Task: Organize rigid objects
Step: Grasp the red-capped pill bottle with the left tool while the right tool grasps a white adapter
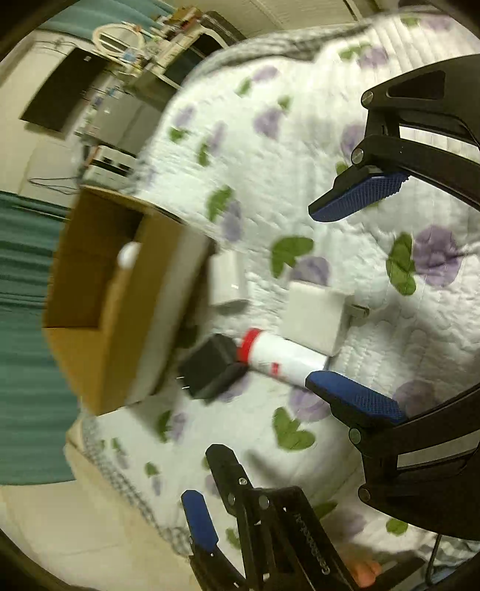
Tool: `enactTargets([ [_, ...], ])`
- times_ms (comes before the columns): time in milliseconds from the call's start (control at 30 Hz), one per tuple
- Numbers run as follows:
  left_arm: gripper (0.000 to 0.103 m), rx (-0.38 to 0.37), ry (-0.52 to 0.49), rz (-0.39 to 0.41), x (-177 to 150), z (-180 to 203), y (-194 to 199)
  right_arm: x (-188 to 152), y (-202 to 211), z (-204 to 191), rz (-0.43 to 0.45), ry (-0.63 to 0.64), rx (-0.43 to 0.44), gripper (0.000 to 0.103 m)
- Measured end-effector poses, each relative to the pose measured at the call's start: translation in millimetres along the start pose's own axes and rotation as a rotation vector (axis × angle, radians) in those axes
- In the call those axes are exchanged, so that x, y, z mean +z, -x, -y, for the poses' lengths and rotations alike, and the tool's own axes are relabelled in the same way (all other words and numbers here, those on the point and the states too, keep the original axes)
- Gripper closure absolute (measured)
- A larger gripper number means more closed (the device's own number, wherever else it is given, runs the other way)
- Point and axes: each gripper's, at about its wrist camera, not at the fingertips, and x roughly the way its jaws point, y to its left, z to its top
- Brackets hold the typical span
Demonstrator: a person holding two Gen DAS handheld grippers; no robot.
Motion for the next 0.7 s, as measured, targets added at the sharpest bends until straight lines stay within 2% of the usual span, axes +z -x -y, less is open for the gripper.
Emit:
enactTargets([
  [100, 0.037, 0.007, 0.001, -0.001, -3, -2, -9, -4, -23, -3, -0.044, -0.014, 0.024, 0.02],
  [167, 0.037, 0.004, 0.005, -0.004, -4, -3, -13, -6, -35, -6, -0.066, -0.015, 0.029, 0.024],
  [233, 0.037, 0.001, 0.009, -0.015, -4, -4, -17, -9, -46, -11, -0.087, 0.008, -0.004, 0.029],
  [333, 0.037, -0.004, 0.012, -0.027, -5, -5, -20, -8, -53, -8, -0.077, -0.003, -0.021, 0.029],
  [400, 0.037, -0.007, 0.01, -0.027, -5, -4, -20, -9, -60, -9, -0.084, 0.014, -0.073, 0.029],
  [433, 0.037, -0.009, 0.008, -0.025, -5, -4, -20, -10, -66, -8, -0.099, 0.018, -0.087, 0.034],
  [467, 0.037, -0.011, 0.008, -0.023, -5, -4, -19, -12, -70, -8, -0.105, 0.012, -0.077, 0.045],
  [500, 0.037, -0.015, 0.007, -0.021, -6, -3, -18, -12, -69, -7, -0.097, 0.009, -0.068, 0.049],
  [700, 0.037, -0.064, -0.009, -0.03, -4, 9, -18, -9, -36, 6, 0.006, -0.058, -0.032, 0.051],
])
